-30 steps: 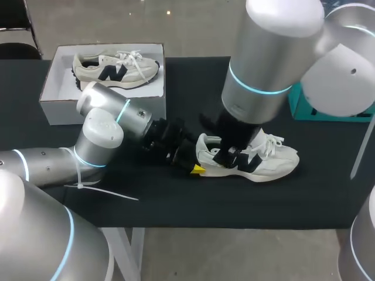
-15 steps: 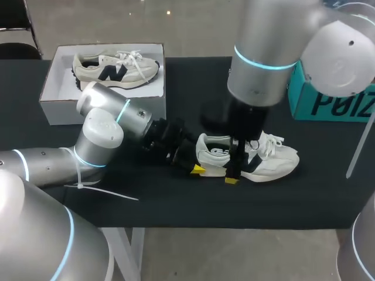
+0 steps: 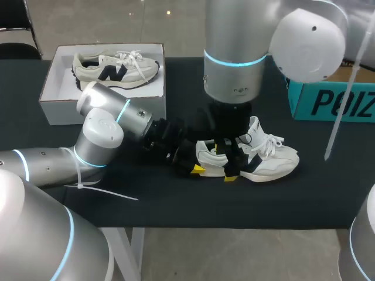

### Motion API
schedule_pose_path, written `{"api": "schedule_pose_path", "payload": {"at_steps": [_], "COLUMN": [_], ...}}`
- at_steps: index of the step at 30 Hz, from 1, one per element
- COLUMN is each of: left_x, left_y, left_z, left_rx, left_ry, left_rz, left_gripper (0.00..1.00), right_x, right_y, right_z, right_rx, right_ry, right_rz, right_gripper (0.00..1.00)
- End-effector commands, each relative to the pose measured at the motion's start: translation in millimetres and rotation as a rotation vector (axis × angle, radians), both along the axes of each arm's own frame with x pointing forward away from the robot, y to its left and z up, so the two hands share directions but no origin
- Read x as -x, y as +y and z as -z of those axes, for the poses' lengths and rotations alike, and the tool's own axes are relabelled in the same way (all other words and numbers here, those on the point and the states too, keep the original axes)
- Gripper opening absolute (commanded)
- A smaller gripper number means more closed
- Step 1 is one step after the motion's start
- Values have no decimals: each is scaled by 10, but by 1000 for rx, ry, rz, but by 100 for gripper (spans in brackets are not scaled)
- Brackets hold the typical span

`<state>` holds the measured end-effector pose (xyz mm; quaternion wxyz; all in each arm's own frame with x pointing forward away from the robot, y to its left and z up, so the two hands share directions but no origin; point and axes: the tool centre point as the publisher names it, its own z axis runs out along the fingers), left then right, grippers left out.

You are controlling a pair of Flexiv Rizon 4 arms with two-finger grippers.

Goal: Take the shoe out of the shoebox, open the shoe tongue, remove and reinsert the insole, then place the shoe into the shoebox

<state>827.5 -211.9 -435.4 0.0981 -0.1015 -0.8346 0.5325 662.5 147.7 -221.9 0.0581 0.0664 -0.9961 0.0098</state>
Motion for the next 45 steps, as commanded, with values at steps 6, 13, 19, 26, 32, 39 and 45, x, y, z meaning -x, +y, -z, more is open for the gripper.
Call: {"api": "schedule_pose_path", "payload": {"at_steps": [6,13,19,26,32,39,45], "left_x": [-13,-13,-13,-13,-13,-13,-13], "left_y": [-28,-28,-28,-28,-28,-28,-28], "left_z": [66,66,66,66,66,66,66], "left_rx": [-3,-3,-3,-3,-3,-3,-3], "left_ry": [1,1,1,1,1,1,1], "left_rz": [1,1,1,1,1,1,1], "left_gripper": [0,0,0,0,0,0,0], "right_x": [-255,-451,-596,-750,-946,-1168,-1337], "right_y": [124,52,-33,-171,-331,-424,-362], "right_z": [266,412,429,464,607,775,821], "right_rx": [278,272,227,188,180,165,224], "right_ry": [45,52,-1,-68,-109,-125,-66], "right_rz": [133,123,104,92,102,97,103], "right_gripper": [0,0,0,0,0,0,0]}}
